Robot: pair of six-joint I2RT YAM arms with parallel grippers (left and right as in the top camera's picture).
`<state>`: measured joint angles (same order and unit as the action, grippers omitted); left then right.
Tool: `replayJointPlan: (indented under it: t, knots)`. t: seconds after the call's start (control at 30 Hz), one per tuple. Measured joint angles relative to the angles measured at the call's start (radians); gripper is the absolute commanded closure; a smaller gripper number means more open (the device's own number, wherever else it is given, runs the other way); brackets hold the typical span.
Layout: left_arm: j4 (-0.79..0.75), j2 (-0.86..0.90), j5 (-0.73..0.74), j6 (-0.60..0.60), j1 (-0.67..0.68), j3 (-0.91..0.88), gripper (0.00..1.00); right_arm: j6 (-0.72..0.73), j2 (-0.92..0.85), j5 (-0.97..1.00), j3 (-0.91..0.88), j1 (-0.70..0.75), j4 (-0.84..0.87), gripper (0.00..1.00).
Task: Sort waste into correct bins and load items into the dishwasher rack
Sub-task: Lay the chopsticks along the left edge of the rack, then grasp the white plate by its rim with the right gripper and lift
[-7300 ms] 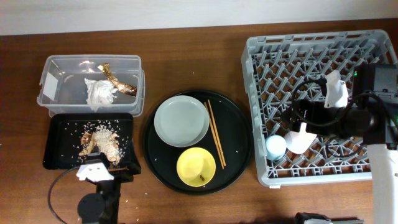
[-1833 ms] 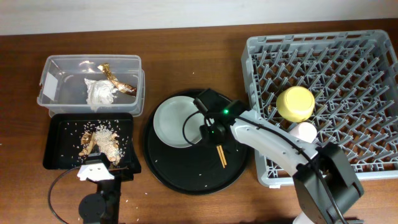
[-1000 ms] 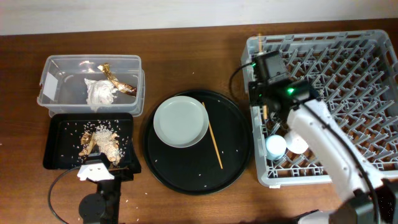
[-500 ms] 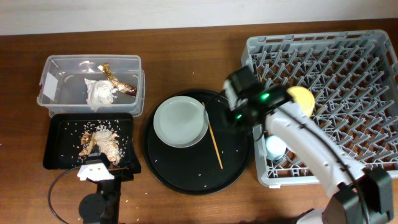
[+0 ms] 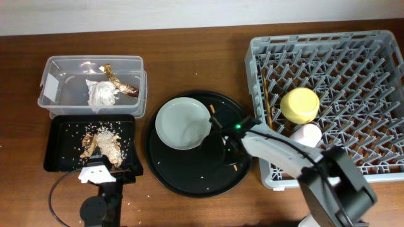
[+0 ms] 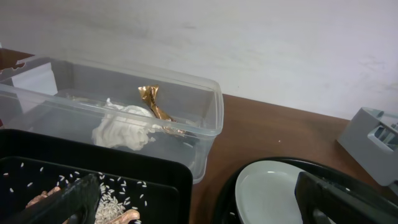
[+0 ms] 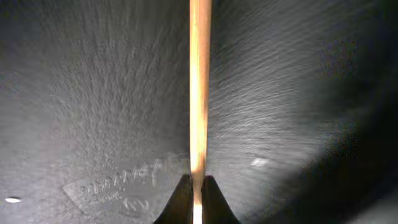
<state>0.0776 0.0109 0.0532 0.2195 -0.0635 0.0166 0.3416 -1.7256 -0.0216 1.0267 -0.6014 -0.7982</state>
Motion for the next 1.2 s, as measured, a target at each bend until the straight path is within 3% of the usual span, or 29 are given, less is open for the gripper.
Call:
replayJointPlan:
  t: [0.1, 0.2, 0.33, 0.37, 0.4, 0.43, 0.63, 0.73, 0.87, 0.9, 0.97, 1.2]
  knots:
    - [0.000, 0.000, 0.000, 0.000, 0.000, 0.000, 0.01, -0.002, 0.164, 0.099, 0.124, 0.078, -0.043, 0.96]
    - [0.000, 0.000, 0.000, 0.000, 0.000, 0.000, 0.01, -0.067, 0.281, 0.192, 0.219, 0.234, 0.034, 0.96]
    - [0.000, 0.000, 0.000, 0.000, 0.000, 0.000, 0.01, -0.156, 0.191, 0.238, 0.231, 0.361, 0.020, 0.95]
    - [0.000, 0.000, 0.000, 0.000, 0.000, 0.000, 0.01, -0.171, 0.150, 0.230, 0.230, 0.366, 0.015, 0.73]
    - [0.000, 0.000, 0.000, 0.000, 0.000, 0.000, 0.01, -0.191, 0.116, 0.202, 0.226, 0.367, 0.006, 0.59]
    - [0.000, 0.000, 0.000, 0.000, 0.000, 0.000, 0.01, -0.204, 0.110, 0.177, 0.225, 0.363, 0.001, 0.52]
    - [0.000, 0.000, 0.000, 0.000, 0.000, 0.000, 0.01, -0.203, 0.171, 0.008, 0.280, 0.216, -0.058, 0.45]
    - [0.000, 0.000, 0.000, 0.000, 0.000, 0.000, 0.01, -0.101, 0.142, -0.055, 0.282, 0.086, -0.043, 0.42]
    - [0.000, 0.000, 0.000, 0.000, 0.000, 0.000, 0.01, 0.161, -0.082, -0.075, 0.278, -0.014, 0.098, 0.43]
    - [0.000, 0.000, 0.000, 0.000, 0.000, 0.000, 0.01, 0.215, -0.129, -0.075, 0.275, -0.014, 0.116, 0.52]
    - [0.000, 0.000, 0.000, 0.000, 0.000, 0.000, 0.01, 0.308, -0.227, -0.075, 0.270, -0.011, 0.143, 0.96]
    - [0.000, 0.000, 0.000, 0.000, 0.000, 0.000, 0.01, 0.365, -0.232, -0.079, 0.277, 0.034, 0.024, 0.96]
